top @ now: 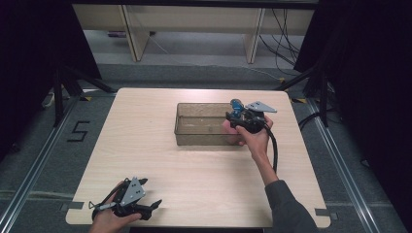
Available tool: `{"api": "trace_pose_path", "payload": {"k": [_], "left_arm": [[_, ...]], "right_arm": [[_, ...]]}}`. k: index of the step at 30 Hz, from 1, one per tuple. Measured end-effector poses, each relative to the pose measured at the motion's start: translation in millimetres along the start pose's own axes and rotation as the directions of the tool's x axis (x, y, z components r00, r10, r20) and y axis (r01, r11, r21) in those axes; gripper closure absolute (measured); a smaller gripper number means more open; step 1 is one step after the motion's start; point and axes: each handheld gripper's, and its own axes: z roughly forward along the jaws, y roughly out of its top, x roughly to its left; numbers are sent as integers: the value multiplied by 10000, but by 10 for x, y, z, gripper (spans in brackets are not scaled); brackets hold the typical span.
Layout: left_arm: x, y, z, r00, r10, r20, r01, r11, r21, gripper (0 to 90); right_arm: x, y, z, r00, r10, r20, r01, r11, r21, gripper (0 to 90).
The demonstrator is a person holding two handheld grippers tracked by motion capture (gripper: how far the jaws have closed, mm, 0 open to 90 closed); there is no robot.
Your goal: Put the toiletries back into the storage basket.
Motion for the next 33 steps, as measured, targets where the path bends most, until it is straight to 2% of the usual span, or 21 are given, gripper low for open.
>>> {"api": "trace_pose_path", "payload": {"k": [1, 2, 3, 5, 6, 7, 9, 11, 12, 14, 17, 19, 21, 22, 23, 25, 26, 28, 29, 32, 33], "left_arm": [[-13, -1, 7, 9999, -144, 1, 144, 9998, -120, 154], [-18, -2, 8, 9998, -176, -11, 175, 9997, -159, 154], [-16, -2, 5, 9998, -184, 8, 184, 9997, -139, 154], [6, 1, -4, 10000, 25, -93, -25, 10000, 33, 154], [7, 1, -4, 9999, 44, -108, -43, 10000, 33, 154], [3, 0, -4, 9999, 7, -103, -6, 10000, 33, 154], [-16, -1, 6, 9998, -180, 2, 180, 9998, -131, 154], [-16, 2, 7, 9998, -172, -77, 171, 9997, -189, 154], [-4, 2, -2, 9999, -20, -158, 19, 10000, -36, 154], [-7, 0, -5, 10000, -67, -43, 67, 10000, -32, 154], [-7, 3, -6, 9998, -105, -145, 103, 9999, -128, 154], [-6, 3, -8, 9998, -124, -142, 121, 9998, -158, 154], [-4, 2, -8, 9998, -120, -145, 117, 9998, -167, 154], [-5, 2, -7, 9998, -119, -143, 117, 9998, -162, 154], [-6, 3, -7, 9998, -120, -137, 118, 9998, -159, 154], [-7, 3, -7, 9998, -125, -125, 123, 9998, -161, 154], [-7, 2, -7, 9998, -138, -125, 136, 9998, -167, 154], [-3, 2, -7, 9998, -130, -128, 128, 9998, -166, 154], [-4, 2, -7, 9998, -135, -127, 133, 9998, -168, 154], [0, 3, -8, 9999, -127, -116, 125, 9998, -173, 154], [0, 3, -8, 9999, -116, -118, 114, 9998, -176, 154]], "right_arm": [[-19, -5, -4, 9997, -221, 61, 222, 9997, -98, 306], [-2, -15, -12, 10000, 55, 37, -55, 10000, -4, 301], [-13, -19, -23, 10000, 18, 70, -19, 10000, 80, 291], [-4, -25, -56, 9994, 332, 90, -334, 9993, 145, 275], [-33, -25, -60, 10000, 32, 69, -33, 10000, 21, 272], [-40, -24, -81, 9999, 77, 104, -77, 10000, 45, 264], [-25, -28, -122, 9988, 458, 193, -458, 9989, 22, 253], [-58, -28, -149, 9994, 285, 198, -284, 9996, -60, 240], [-48, -27, -174, 9987, 450, 239, -451, 9990, 57, 240], [-67, -37, -198, 9989, 402, 252, -401, 9992, -22, 240], [-78, -37, -233, 9993, 288, 227, -288, 9996, -16, 238], [-51, -42, -257, 9981, 604, 152, -605, 9982, 19, 235], [-68, -40, -274, 9995, 260, 165, -259, 9997, -38, 235], [-40, -46, -288, 9981, 599, 155, -599, 9982, -11, 235], [-64, -44, -292, 9996, 265, 132, -265, 9996, -43, 235], [-57, -49, -312, 9996, 231, 163, -230, 9997, -63, 235], [-47, -55, -316, 9992, 384, 66, -384, 9993, -34, 235], [-36, -57, -340, 9997, 231, 117, -231, 9997, 13, 234], [-27, -60, -348, 9992, 391, -57, -390, 9992, 68, 235], [8, -76, -377, 9995, 233, 209, -235, 9997, 61, 224], [18, -82, -381, 9995, 276, 132, -275, 9996, -19, 224]]}}
